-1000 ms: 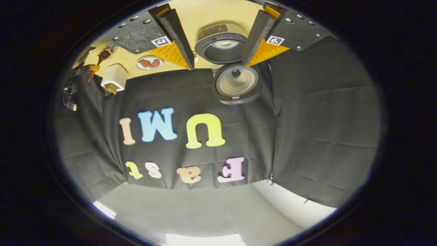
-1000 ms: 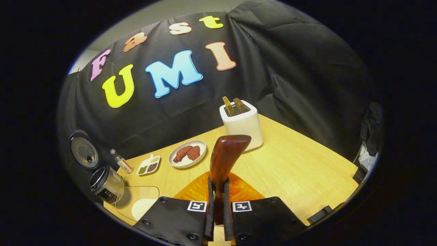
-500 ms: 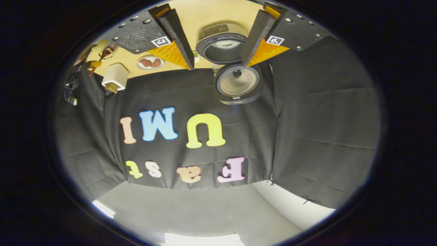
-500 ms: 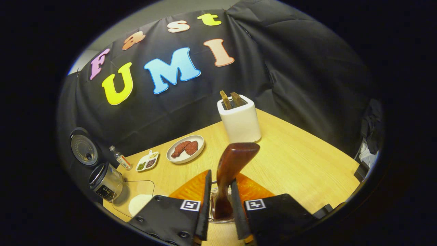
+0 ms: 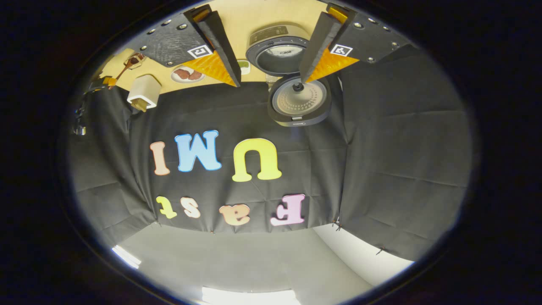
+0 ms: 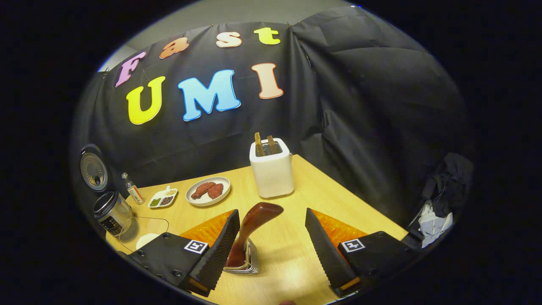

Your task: Close the left gripper, press the button to open the rice cooker; take a wooden spoon from the chopstick holder with the right hand, scoop a spoonful of rice and pour it into the rice cooker, then put the wooden spoon back into the chopstick holder.

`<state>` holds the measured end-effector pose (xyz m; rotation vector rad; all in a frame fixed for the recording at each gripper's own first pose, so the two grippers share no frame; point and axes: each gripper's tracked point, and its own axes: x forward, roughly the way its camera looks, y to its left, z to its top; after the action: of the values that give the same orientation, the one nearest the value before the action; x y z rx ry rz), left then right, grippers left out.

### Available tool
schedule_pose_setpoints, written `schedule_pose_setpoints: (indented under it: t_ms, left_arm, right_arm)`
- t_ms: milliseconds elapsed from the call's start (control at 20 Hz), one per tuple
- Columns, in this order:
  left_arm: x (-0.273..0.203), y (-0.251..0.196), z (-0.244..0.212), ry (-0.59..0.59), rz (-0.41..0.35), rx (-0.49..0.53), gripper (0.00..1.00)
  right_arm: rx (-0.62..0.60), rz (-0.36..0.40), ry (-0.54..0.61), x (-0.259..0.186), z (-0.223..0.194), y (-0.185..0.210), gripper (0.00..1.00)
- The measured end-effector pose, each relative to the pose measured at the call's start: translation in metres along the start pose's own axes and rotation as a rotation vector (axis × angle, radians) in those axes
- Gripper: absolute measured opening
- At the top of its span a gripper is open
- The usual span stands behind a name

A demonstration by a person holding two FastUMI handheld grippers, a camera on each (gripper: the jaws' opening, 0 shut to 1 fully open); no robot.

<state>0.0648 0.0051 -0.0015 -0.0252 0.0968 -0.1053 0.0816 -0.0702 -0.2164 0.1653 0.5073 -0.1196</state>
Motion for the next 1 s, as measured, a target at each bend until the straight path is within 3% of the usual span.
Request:
schedule_pose_setpoints:
  t_ms: [550,1000]
  left_arm:
    - [0.096,0.048,0.046,-0.057,0.045,-0.004,0.85]
    - [0.201,0.097,0.083,-0.101,0.09,0.014,0.84]
  right_arm:
    - [-0.104,-0.039,-0.184,-0.071,0.085,0.008,0.98]
    - [-0.089,-0.064,-0.23,-0.091,0.088,0.042,0.98]
